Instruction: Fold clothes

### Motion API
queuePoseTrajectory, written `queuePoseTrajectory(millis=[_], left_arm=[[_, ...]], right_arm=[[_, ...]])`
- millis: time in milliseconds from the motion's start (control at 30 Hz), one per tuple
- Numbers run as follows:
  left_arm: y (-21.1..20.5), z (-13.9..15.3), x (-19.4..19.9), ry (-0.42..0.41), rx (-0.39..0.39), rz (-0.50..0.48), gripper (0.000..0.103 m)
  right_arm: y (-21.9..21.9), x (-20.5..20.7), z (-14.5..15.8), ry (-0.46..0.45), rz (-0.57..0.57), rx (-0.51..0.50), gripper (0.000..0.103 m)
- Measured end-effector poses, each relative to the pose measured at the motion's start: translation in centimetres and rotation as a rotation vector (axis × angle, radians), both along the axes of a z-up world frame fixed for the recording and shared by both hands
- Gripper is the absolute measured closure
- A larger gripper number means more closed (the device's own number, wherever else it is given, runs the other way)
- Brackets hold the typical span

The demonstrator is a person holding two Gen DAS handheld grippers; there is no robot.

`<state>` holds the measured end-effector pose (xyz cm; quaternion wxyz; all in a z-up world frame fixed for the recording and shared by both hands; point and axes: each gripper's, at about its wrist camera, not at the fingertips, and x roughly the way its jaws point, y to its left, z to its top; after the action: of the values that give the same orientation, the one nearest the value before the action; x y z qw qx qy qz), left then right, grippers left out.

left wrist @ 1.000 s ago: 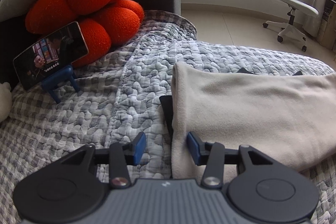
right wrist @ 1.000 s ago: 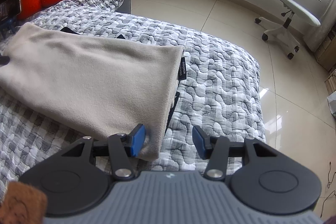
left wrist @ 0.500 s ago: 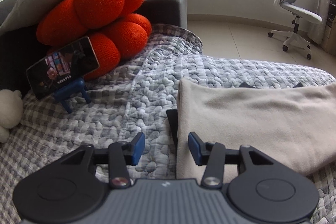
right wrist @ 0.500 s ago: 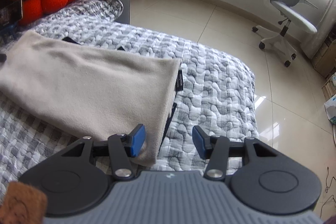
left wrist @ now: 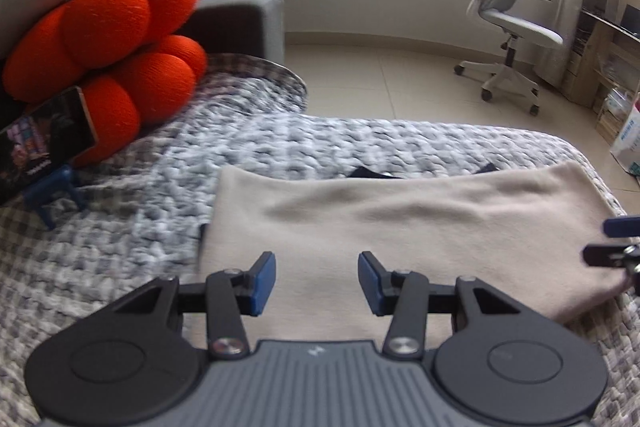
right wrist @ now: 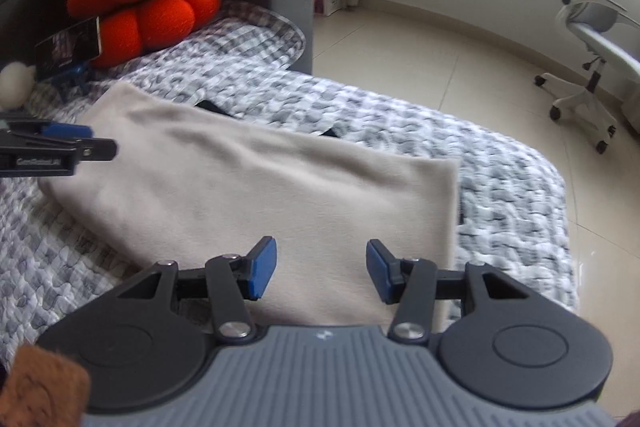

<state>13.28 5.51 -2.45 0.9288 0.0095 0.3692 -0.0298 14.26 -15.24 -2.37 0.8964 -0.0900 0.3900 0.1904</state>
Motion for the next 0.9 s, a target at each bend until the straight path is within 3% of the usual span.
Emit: queuePoseTrajectory(millis=[167,600,633,767,900], left_arm=[[-1.3,-1.2,1.2,0.042,0.009,-0.018,0.056],[-0.9,-1.6,2.9,0.053,0.005,-0.016,0.051],[-0.6,-1.6,3.1,0.054,-0.003,-0.012,0.051],[0.9,-1.4,3.6,0.055,-0.031,0.021,0.051],[1.9,-1.6,4.0,0.059,-0.055,0.038,0.051]], right_arm=[[1.2,0.9,-1.8,0.074,0.012,-0.040,0.051],[3.5,1.6,-1.5,-0.006,0.079,-0.009,0.050],[3.9,1.7,-1.5,-0.015,0.090,-0.005,0.052],[5.4,2.1,-1.5,-0.043,0.131,0.010,0.081],[6.9,2.9,-2.0,-0.060,0.150,0.013,0.085]])
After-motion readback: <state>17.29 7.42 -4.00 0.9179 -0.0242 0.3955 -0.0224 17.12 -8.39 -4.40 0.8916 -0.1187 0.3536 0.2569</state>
